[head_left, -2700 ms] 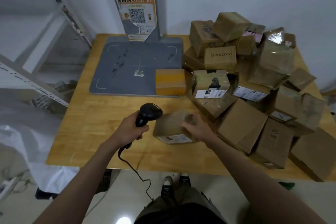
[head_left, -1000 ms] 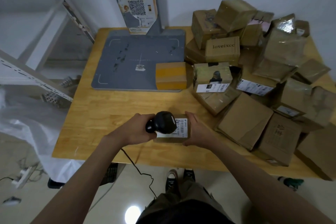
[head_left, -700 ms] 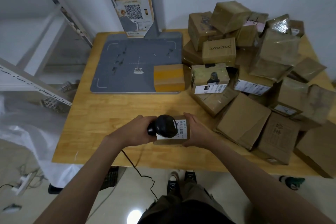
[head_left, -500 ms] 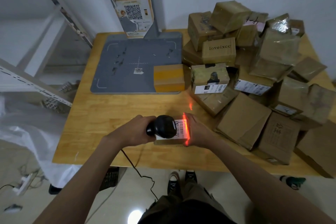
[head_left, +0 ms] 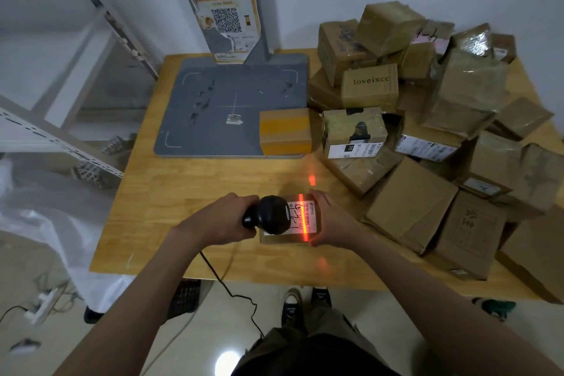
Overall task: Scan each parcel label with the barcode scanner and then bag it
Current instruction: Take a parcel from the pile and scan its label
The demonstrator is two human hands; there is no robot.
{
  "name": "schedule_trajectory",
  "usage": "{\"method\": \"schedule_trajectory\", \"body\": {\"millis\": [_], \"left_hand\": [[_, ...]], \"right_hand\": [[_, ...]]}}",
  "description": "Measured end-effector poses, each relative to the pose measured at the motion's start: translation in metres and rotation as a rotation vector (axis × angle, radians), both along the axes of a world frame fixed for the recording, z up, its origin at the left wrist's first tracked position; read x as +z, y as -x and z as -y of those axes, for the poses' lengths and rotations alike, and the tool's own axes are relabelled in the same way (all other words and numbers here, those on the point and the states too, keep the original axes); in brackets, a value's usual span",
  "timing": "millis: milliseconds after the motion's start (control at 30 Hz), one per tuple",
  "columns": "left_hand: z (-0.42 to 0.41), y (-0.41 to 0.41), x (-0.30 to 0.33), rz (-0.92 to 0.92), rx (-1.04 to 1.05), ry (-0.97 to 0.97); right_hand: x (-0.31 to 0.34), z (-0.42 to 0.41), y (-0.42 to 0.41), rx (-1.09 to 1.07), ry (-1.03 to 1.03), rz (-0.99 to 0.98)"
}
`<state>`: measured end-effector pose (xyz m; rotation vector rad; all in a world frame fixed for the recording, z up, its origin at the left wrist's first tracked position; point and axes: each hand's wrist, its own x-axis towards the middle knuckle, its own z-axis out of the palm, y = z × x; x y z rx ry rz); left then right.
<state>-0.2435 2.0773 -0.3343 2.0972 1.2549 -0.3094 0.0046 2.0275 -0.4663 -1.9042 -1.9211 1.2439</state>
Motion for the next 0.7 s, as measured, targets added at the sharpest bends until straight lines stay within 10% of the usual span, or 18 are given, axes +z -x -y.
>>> {"method": "schedule_trajectory", "body": {"millis": [700], "left_hand": [[-0.004, -0.012, 0.006, -0.062, -0.03, -0.062]], "right_hand": [[-0.002, -0.011, -0.01, 0.067, 0.005, 0.025]]}}
